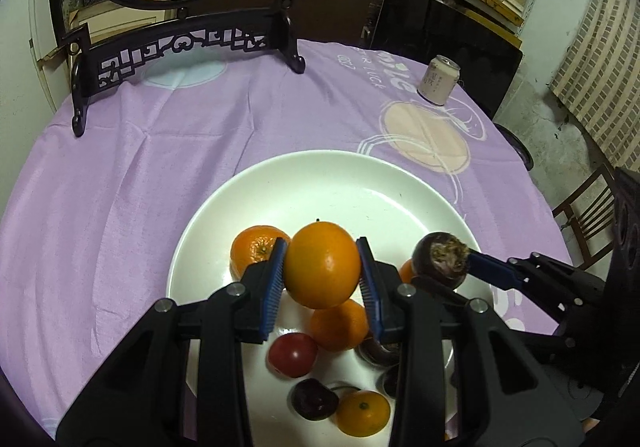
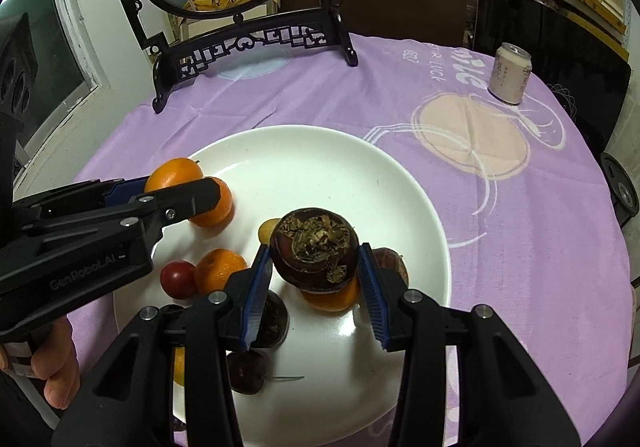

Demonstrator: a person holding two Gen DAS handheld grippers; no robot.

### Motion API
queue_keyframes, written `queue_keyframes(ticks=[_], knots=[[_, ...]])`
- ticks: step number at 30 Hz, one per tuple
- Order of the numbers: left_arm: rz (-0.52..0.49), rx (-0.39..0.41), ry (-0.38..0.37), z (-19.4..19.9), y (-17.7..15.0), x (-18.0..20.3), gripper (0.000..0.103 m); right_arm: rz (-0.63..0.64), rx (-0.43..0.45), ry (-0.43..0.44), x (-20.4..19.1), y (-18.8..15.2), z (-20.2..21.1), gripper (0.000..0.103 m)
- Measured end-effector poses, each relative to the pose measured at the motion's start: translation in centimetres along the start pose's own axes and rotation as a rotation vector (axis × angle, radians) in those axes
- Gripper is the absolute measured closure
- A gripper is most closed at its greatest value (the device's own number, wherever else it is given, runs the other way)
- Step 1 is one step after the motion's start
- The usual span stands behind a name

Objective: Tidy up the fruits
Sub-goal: 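Carry the brown fruit and orange onto the white plate and open both tools, then withdraw both open tools back toward the remaining fruits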

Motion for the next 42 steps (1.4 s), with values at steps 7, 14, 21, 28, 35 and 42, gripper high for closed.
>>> queue_keyframes(ticks=[7, 14, 21, 28, 35, 42], knots=[[0.008, 0.008, 0.002, 0.2, 0.0, 0.2, 0.064, 0.015, -0.006, -0.003, -0.6, -0.1, -0.7, 0.058], [0.038, 0.051, -0.008, 1.5, -0.1, -0.5, 0.047, 0.009, 0.039, -0.004, -0.6, -0.3, 0.2, 0.044], [-0.006, 0.071, 0.01, 2.9, -2.1, -0.4, 0.047, 0.05, 0.058, -0.05, -1.2, -2.2, 1.2, 0.044], [-0.018, 0.114, 0.021, 4.3, -4.2, 0.1, 0.047, 0.083, 0.109, -0.049, -2.3, -3.4, 2.5, 0.044], [0.061, 0.078, -0.024, 4.9, -8.8, -2.4, 0.046, 0.082, 0.148, -0.041, -3.2, -6.4, 4.3, 0.044], [0.18, 0.066, -0.08, 6.6, -13.6, -6.2, 0.046, 0.0, 0.103, -0.003, -4.4, -14.5, 8.9, 0.044]])
Point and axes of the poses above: each gripper's, at about its wrist camera, not at the fingertips, and z roughly against the way its jaws point, x to its right, y to its top, the point moved 1 cm from there along -z, roughly the way its jaws point, and after that the axes turned 8 degrees about y, right-handed, at the moved point
